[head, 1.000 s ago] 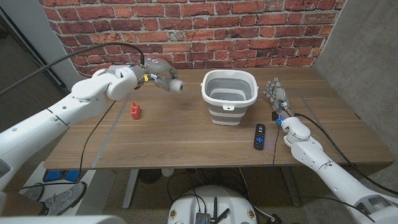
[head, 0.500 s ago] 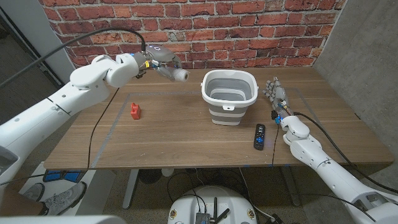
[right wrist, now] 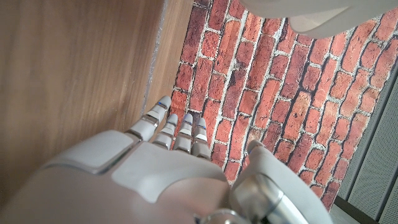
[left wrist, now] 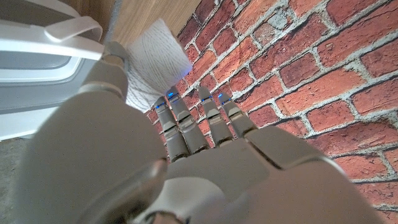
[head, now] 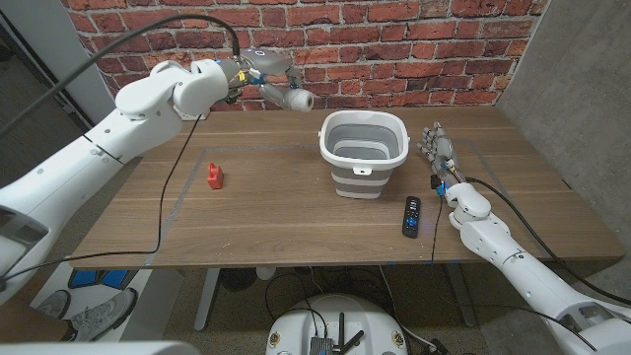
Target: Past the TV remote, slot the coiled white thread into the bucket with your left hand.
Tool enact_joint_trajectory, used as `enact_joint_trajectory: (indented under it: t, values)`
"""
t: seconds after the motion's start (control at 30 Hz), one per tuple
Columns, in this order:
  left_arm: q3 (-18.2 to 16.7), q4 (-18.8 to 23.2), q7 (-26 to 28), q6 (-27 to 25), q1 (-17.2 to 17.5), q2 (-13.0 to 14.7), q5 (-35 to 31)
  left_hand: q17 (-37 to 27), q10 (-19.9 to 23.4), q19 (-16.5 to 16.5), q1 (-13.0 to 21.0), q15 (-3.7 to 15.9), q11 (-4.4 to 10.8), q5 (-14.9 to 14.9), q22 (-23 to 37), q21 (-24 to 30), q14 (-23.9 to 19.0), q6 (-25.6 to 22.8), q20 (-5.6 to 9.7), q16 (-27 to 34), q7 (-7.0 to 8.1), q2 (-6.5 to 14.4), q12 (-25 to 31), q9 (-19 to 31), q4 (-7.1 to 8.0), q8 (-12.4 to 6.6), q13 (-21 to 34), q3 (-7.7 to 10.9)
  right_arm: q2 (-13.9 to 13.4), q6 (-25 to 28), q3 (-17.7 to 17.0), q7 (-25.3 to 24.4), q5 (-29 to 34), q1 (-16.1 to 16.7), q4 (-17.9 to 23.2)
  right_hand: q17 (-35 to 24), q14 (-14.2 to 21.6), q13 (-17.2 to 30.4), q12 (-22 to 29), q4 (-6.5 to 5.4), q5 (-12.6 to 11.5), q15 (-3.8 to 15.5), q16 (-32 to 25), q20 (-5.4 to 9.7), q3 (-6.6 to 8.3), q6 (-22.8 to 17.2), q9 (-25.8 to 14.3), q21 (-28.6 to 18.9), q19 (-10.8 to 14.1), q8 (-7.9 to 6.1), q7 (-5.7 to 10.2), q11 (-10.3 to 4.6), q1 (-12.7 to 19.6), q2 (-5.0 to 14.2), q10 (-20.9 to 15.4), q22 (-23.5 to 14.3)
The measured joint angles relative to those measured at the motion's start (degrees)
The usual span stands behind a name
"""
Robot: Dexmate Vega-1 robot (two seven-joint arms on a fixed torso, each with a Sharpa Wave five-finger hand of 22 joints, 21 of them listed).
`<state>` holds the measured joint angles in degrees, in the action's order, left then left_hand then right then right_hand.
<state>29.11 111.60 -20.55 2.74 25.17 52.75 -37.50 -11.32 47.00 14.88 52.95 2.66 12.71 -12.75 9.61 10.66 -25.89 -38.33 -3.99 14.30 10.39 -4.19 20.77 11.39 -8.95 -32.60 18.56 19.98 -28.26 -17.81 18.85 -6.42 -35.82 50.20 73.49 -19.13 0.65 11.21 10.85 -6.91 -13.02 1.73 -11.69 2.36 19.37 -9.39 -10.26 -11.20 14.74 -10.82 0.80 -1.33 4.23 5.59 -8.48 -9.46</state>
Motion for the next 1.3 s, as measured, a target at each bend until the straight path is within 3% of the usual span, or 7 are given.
enact_joint_trajectory:
  t: [0.33, 0.47, 0.5, 1.3]
  values:
    - [1.7, 0.5, -0.4, 0.1, -3.1, -2.7, 0.2, 0.0, 0.0, 0.6, 0.0, 0.0, 0.01, 0.0, 0.0, 0.0, 0.0, 0.1, 0.61, -0.4, -0.13, 0.0, -0.2, -0.1, 0.01, 0.04, 0.0, -0.47, 0.1, -0.8, 0.0, 0.7, -0.4, -0.1, -0.2, 0.0, 0.0, 0.0, 0.0, 0.0, 0.0, 0.0, 0.0, 0.0, 0.0, 0.0, 0.0, 0.0, 0.0, 0.0, 0.0, 0.0, 0.0, 0.0, 0.0, 0.0]
    - [2.4, 0.6, -0.4, 0.1, -4.1, -3.7, 0.2, 0.0, 0.0, 0.7, 0.0, 0.0, 0.02, 0.0, 0.0, 0.0, 0.0, -0.1, 0.49, -0.4, -0.5, 0.0, -0.3, -0.1, 0.0, 0.23, 0.0, -0.47, 0.5, -1.1, -0.1, 1.0, -0.6, -0.3, -1.5, 0.0, 0.0, 0.0, 0.0, 0.0, 0.0, 0.0, 0.0, 0.0, 0.0, 0.0, 0.0, 0.0, 0.0, 0.0, 0.0, 0.0, 0.0, 0.0, 0.0, 0.0]
    - [2.8, 0.6, -3.7, 0.6, -4.7, -4.2, 1.2, 0.0, 0.0, 0.9, 0.0, 0.0, 0.01, 0.0, 0.0, 0.0, 0.0, -0.1, 0.33, -0.4, -0.5, 0.0, -0.3, -0.1, 0.0, 0.24, 0.0, -0.47, 0.6, -1.3, -0.1, 1.1, -0.6, -0.4, -1.9, 0.0, 0.0, 0.0, 0.0, 0.0, 0.0, 0.0, 0.0, 0.0, 0.0, 0.0, 0.0, 0.0, 0.0, 0.0, 0.0, 0.0, 0.0, 0.0, 0.0, 0.0]
    - [8.8, -1.2, -6.1, 2.7, -9.8, -11.3, -0.8, 0.0, -0.1, 1.6, -1.3, -0.02, 0.1, -0.2, 0.0, 0.0, 0.4, 0.3, 0.2, -0.4, -0.89, 1.3, -1.0, -0.4, -0.08, 1.15, 0.0, -1.02, 1.7, -3.1, -0.3, 2.1, -1.2, -0.8, -4.5, 0.0, 0.0, 0.0, 0.0, 0.0, 0.0, 0.0, -0.4, 0.0, 0.0, -0.3, 0.0, 0.0, 0.0, 0.0, -0.31, 0.0, 0.0, 0.01, 0.0, 0.0]
